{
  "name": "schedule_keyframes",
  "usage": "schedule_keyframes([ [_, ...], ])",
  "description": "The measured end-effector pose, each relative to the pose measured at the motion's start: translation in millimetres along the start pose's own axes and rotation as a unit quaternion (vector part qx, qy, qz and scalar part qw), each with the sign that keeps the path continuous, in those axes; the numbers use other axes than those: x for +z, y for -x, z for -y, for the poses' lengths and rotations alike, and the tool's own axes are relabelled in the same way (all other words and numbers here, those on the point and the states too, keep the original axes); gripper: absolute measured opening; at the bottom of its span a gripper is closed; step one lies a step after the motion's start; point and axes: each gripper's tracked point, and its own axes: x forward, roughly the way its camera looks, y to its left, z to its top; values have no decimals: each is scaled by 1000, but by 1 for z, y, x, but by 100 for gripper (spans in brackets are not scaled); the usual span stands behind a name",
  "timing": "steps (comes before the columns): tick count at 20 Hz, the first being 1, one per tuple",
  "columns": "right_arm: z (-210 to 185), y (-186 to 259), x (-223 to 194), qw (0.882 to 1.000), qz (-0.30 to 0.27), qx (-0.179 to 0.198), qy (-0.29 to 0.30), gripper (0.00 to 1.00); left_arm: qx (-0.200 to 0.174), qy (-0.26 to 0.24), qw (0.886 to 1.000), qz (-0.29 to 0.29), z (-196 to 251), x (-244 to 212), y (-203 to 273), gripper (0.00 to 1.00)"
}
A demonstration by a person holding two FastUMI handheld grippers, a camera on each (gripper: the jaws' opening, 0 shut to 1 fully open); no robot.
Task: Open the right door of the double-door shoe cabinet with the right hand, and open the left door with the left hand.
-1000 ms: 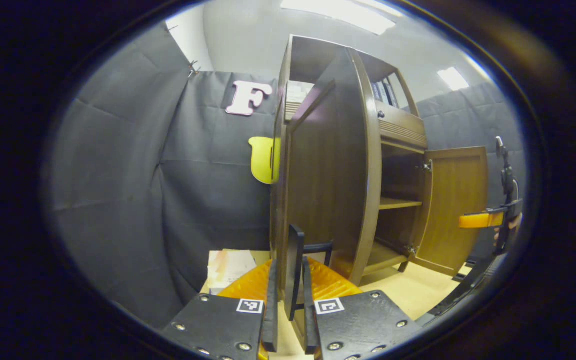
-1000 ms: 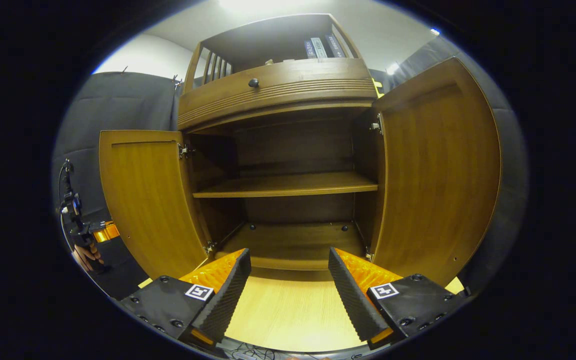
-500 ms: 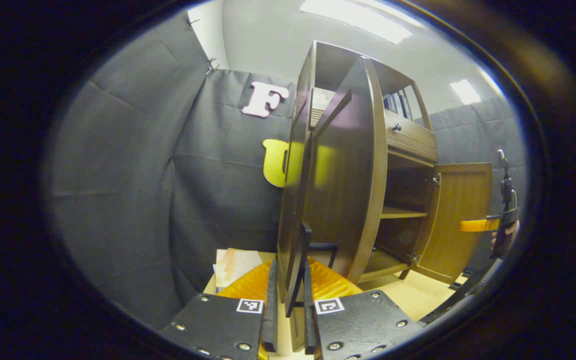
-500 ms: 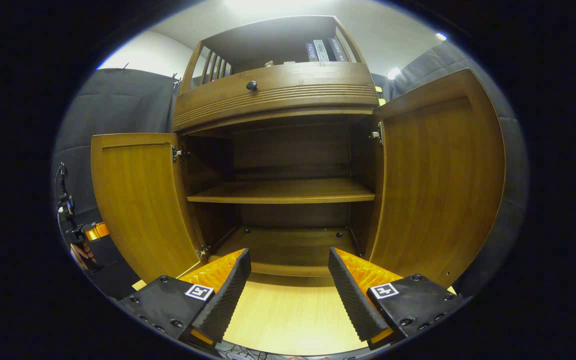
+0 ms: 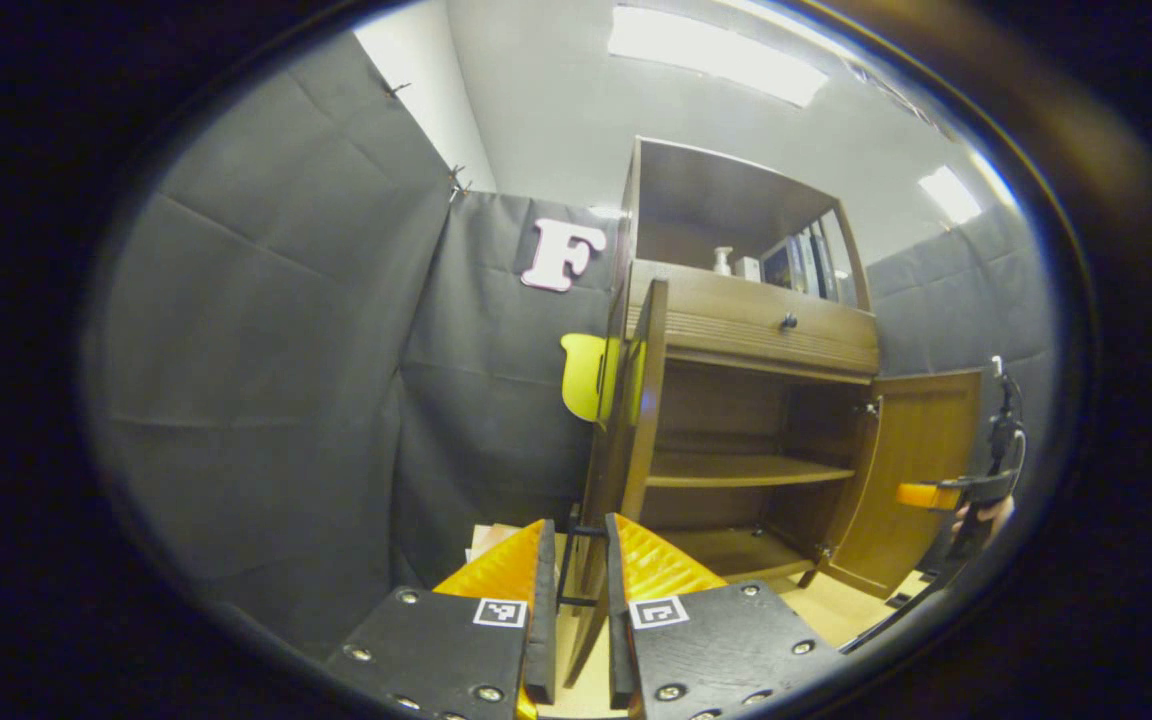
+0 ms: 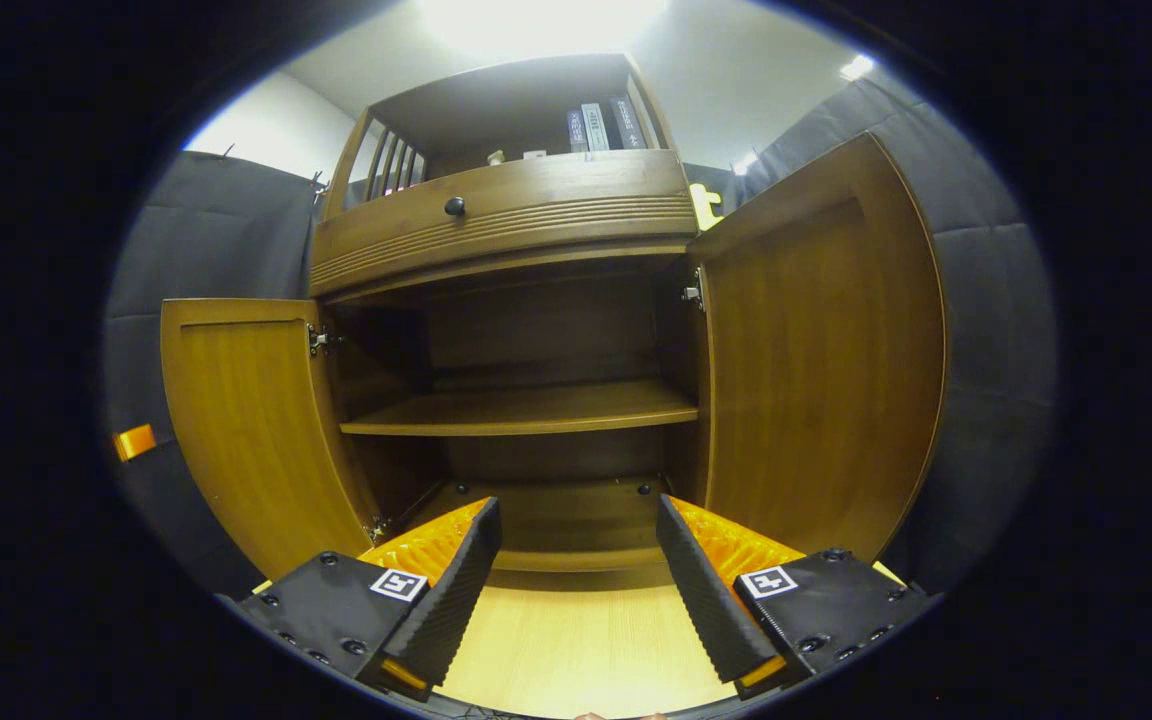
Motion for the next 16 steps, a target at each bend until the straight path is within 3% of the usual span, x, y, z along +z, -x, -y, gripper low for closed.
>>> schedule_keyframes([
  [3,10,11,10,1000,-2,6,-1,92,9,8,1000,19,7,9,-3,24],
  [5,16,16,15,1000,-4,12,7,98,2,7,1000,20,15,9,-3,54],
  [6,20,19,17,1000,-5,13,11,92,-12,7,1000,14,23,7,-2,68],
  [7,23,23,18,1000,-7,16,11,98,-20,2,1000,7,26,5,0,83],
  [10,23,37,21,1000,-9,27,-3,93,-6,-23,1000,3,21,4,0,82],
  [12,20,45,22,999,-7,44,-4,98,-3,-12,1000,3,26,3,-5,83],
  [16,33,51,26,998,9,60,4,92,5,-12,1000,-9,34,0,-2,83],
])
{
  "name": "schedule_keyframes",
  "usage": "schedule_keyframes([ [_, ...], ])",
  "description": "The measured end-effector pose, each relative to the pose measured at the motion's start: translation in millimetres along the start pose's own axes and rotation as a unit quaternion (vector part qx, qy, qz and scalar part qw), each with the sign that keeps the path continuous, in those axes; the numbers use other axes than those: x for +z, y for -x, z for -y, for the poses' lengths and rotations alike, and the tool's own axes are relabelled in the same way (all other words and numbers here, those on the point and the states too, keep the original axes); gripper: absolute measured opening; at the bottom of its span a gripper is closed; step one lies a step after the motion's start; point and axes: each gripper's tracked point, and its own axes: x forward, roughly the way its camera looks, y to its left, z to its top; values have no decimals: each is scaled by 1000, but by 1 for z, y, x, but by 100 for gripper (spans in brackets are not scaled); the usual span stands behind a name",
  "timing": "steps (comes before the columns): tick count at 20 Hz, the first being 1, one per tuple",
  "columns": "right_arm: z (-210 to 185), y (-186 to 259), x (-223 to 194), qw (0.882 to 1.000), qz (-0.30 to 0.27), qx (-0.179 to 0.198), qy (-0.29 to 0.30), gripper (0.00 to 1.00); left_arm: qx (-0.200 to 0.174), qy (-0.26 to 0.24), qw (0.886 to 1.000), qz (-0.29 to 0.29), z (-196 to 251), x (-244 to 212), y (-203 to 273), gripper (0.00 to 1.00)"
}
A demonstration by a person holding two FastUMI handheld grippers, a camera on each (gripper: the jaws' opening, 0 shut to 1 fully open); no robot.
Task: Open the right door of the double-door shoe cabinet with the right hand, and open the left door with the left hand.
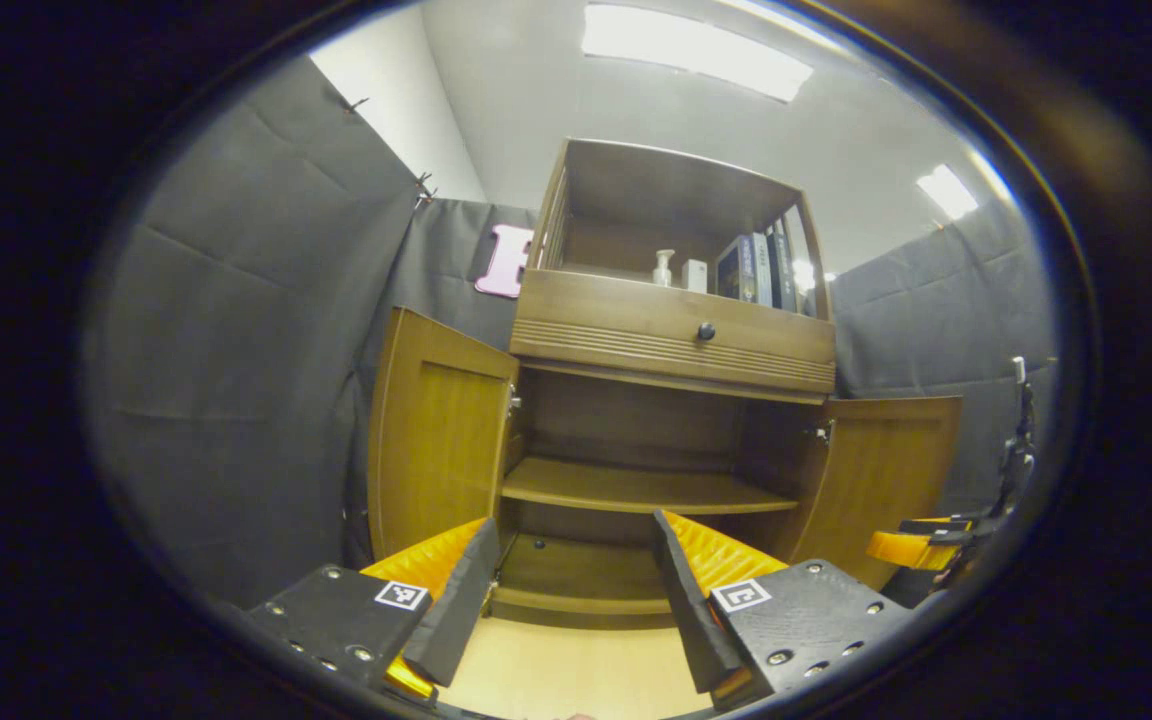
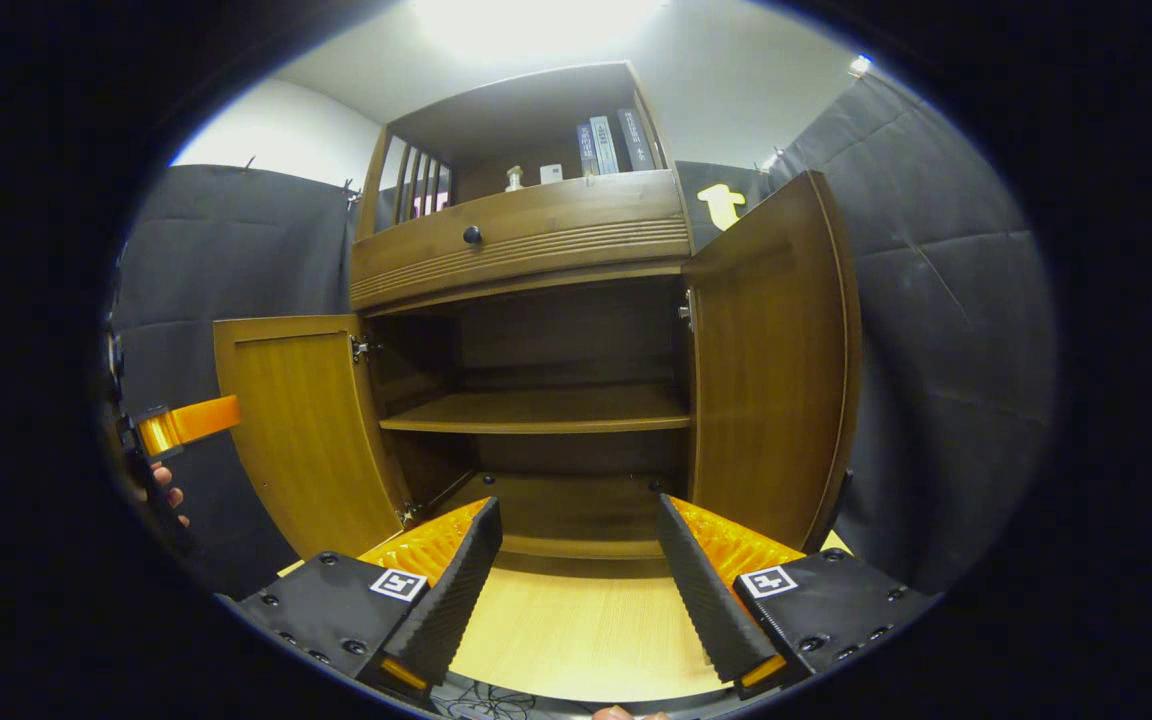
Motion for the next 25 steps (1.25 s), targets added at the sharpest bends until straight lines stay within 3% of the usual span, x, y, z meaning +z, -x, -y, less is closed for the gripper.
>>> schedule_keyframes([
  [3,10,1,11,1000,28,0,-7,92,9,-24,1000,1,-4,3,-1,83],
  [7,21,16,4,1000,22,10,1,93,14,-38,999,-7,-3,0,1,83],
  [9,31,27,-2,1000,16,3,9,92,4,-54,998,-12,-2,-2,0,83],
  [11,44,34,-10,1000,6,-14,17,98,-7,-80,997,-21,-5,-4,1,83],
  [12,46,36,-15,1000,-1,-21,16,92,-12,-91,996,-21,-7,-4,2,83],
  [13,46,36,-18,1000,-10,-24,13,97,-17,-96,995,-22,-7,-5,0,83],
  [16,38,31,-13,999,-10,-32,12,97,-37,-72,996,-29,0,-11,-1,87],
  [17,34,28,-8,999,-3,-36,16,91,-40,-63,997,-31,4,-14,-1,91],
  [18,30,25,-4,999,3,-40,20,97,-39,-60,997,-32,6,-12,0,95],
  [22,10,15,1,998,9,-53,13,97,-35,-83,996,-28,-11,-12,-2,95],
  [25,1,12,-3,997,4,-71,15,97,-20,-60,997,-51,-30,-27,-10,95],
])
